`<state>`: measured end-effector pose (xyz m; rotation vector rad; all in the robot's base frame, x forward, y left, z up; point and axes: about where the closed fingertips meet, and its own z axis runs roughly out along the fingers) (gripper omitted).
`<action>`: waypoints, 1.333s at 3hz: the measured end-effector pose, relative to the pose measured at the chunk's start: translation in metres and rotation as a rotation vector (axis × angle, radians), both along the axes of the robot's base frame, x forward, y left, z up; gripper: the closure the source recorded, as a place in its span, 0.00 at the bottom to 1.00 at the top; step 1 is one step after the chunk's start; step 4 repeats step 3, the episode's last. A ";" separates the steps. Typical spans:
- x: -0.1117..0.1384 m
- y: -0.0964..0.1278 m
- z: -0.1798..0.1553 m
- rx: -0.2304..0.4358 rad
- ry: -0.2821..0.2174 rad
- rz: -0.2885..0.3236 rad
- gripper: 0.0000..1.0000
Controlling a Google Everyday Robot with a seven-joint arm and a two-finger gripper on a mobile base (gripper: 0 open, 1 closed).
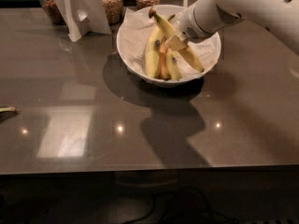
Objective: Pick banana from white bowl
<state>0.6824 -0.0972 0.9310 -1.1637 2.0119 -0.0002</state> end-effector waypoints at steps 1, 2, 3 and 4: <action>-0.018 -0.002 0.015 0.003 0.044 0.104 1.00; -0.043 0.003 0.028 -0.018 0.111 0.228 1.00; -0.071 0.003 0.038 -0.055 0.183 0.322 1.00; -0.071 0.003 0.038 -0.055 0.183 0.322 1.00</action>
Offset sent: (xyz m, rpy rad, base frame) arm -0.0875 -0.0018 0.0379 -0.0630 0.2409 0.3897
